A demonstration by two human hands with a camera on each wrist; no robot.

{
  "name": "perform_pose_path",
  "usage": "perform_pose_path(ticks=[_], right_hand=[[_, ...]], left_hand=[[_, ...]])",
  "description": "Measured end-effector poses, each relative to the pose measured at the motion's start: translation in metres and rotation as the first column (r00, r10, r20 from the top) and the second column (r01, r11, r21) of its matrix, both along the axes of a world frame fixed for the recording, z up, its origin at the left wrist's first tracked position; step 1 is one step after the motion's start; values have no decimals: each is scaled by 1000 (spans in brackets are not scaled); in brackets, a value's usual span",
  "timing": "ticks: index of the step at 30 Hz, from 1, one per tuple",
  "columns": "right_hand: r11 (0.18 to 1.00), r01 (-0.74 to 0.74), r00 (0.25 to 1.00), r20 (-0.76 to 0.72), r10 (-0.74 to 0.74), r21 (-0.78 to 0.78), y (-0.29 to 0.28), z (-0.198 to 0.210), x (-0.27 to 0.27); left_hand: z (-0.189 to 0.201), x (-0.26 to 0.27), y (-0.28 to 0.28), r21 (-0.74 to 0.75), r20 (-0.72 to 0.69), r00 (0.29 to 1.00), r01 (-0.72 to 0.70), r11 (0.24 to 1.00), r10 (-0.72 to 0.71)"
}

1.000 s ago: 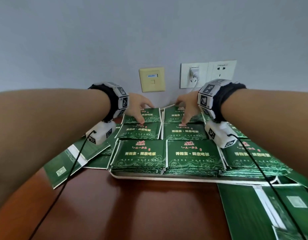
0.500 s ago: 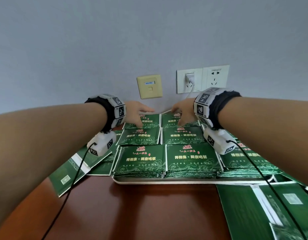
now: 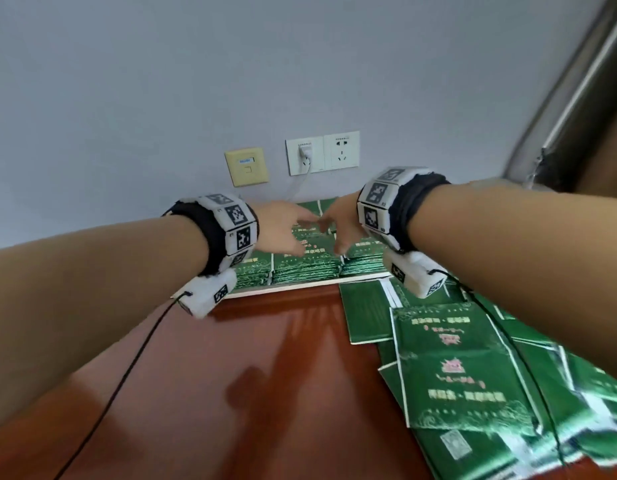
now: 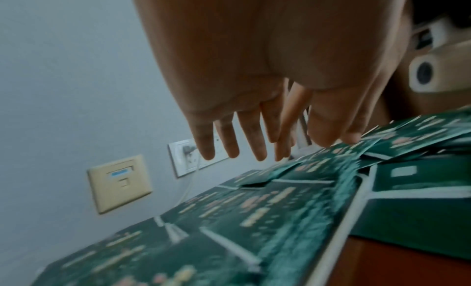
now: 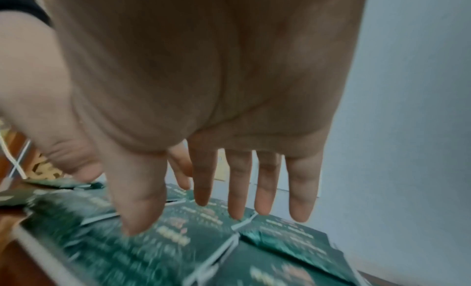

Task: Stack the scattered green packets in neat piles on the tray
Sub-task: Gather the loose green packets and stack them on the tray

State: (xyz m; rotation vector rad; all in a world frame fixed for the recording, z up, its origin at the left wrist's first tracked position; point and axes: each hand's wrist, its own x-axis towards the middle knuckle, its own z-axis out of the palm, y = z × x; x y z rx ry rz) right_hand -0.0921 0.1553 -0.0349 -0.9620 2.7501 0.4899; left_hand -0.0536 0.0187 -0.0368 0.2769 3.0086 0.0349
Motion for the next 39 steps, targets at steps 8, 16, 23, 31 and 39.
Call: perform_pose_path(ticks=[8,16,23,31,39], right_hand=[[996,76,982,168,-84,51,76,-42,61],[995,90,960,263,-95,31,104,-82,85],[997,75,977,201,-75,7,99,-79,91],[984,-28,1000,-5,28,-175,70,-51,108],[978,-130,986,85,145,-164,15,-29,125]], left_hand=[[-47,62,67,1,84,985,152,988,-151],[-94,83,86,-63,195,976,106,992,-92],[-89,99,86,-128,216,975,81,988,-52],[-67,129,60,-332,266,962,34,943,59],[-62,171,-1,-168,250,954,-127,978,167]])
